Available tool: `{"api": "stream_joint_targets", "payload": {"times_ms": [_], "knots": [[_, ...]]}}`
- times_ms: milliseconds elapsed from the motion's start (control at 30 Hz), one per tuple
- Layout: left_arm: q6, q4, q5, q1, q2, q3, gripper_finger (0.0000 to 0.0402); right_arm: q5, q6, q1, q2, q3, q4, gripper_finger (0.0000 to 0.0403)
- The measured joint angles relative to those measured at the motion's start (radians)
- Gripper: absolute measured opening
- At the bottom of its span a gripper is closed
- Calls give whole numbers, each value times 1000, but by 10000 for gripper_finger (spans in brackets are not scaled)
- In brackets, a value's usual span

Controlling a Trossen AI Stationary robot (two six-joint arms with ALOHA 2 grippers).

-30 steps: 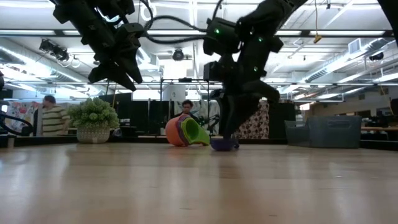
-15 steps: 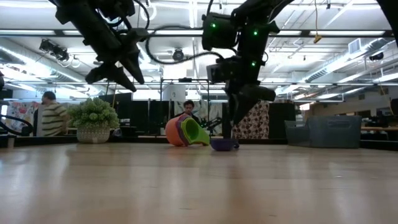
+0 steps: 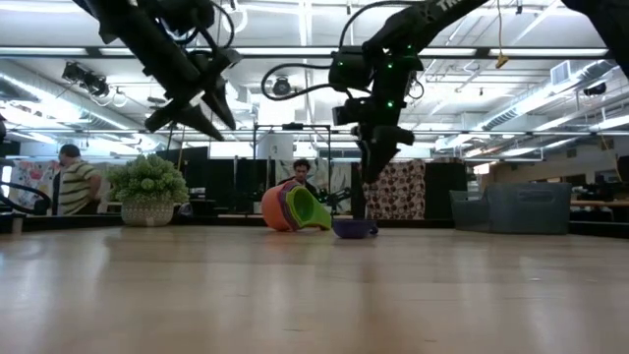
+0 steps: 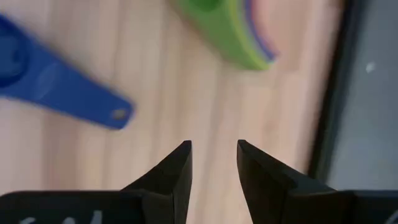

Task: Nest measuring cups in basket
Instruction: Put the stack of measuring cups into the black bin

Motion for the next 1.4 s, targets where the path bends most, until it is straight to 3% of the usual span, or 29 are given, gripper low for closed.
{"api": "stream_joint_targets", "payload": {"times_ms": [233, 500, 900, 1100, 1400], "knots": [[39, 8, 146, 145, 102, 0, 141, -54, -14, -42, 0, 76, 90, 133], [66, 242, 309, 256, 274, 0, 141, -193, -38, -63, 0, 91, 142, 133], [-41, 395, 396, 344, 381, 0, 141, -491, -132, -141, 0, 74, 180, 133], [-64, 525, 469, 350, 458, 0, 141, -462, -199, -146, 36, 73, 246, 134], [-56, 519, 465, 363, 493, 4, 141, -474, -244, -144, 70, 73, 238, 134]]}}
